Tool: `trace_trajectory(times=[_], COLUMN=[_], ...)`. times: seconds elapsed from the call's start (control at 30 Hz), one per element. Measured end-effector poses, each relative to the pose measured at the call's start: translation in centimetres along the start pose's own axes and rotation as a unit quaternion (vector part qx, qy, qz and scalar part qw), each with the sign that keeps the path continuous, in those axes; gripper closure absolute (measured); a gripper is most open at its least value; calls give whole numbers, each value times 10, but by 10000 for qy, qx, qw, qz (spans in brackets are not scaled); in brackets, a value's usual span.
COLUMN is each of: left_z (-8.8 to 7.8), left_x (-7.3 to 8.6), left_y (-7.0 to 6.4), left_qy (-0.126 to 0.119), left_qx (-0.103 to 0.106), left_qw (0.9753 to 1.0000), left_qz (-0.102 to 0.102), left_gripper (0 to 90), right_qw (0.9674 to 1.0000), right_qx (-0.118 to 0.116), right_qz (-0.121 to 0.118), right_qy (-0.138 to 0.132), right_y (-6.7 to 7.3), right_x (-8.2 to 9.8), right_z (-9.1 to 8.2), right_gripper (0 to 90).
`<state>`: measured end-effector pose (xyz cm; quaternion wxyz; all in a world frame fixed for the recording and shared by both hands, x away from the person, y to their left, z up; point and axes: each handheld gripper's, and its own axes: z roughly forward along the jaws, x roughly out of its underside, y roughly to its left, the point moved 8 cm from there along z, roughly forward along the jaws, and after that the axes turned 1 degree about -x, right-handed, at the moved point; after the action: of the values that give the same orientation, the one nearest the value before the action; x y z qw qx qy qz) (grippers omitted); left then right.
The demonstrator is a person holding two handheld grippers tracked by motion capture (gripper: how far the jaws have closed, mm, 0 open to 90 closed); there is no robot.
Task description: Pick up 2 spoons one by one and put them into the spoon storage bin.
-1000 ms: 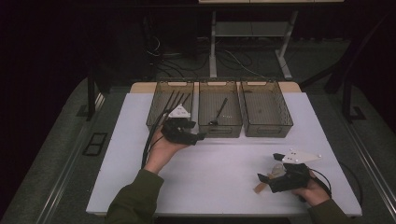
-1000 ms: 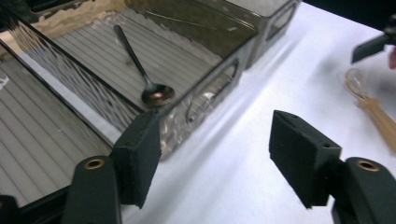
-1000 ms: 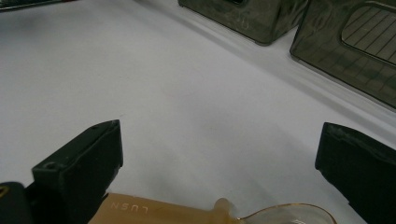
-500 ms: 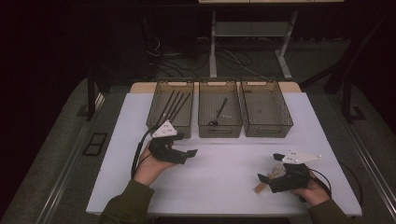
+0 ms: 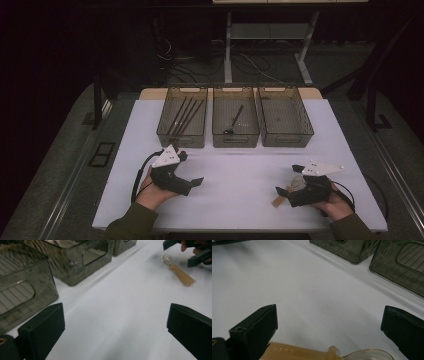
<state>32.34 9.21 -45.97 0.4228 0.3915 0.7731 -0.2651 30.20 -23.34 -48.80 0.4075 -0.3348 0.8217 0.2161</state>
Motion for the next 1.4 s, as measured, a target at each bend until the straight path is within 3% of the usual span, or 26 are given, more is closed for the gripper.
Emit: trace_trajectory(times=[0.27, 0.53, 0.77, 0.87, 1.1, 1.4], left_z=[-11, -10, -9, -7, -5, -4], left_x=[13, 22, 22, 22, 22, 23], left_y=[-1, -8, -8, -10, -11, -11], left_qy=[-75, -11, -15, 9, 25, 45], left_qx=[161, 206, 232, 273, 310, 342], left_qw=[9997, 9995, 9994, 9993, 9992, 9990], left_qz=[-181, -253, -255, -242, -243, -278], left_gripper=[0, 0, 0, 0, 0, 0], right_qw=[10000, 9999, 9988, 9980, 9969, 9934], right_qx=[-11, 135, 25, -7, -209, -72], right_qz=[24, 31, -64, -175, -131, -244], right_qy=[66, 62, 475, 614, 745, 1123], right_y=[-1, -9, -12, -13, -20, -36], right_x=[-1, -9, -12, -13, -16, -15], right_z=[-1, -5, -3, -2, 1, 6], right_gripper=[11, 11, 12, 158, 379, 775])
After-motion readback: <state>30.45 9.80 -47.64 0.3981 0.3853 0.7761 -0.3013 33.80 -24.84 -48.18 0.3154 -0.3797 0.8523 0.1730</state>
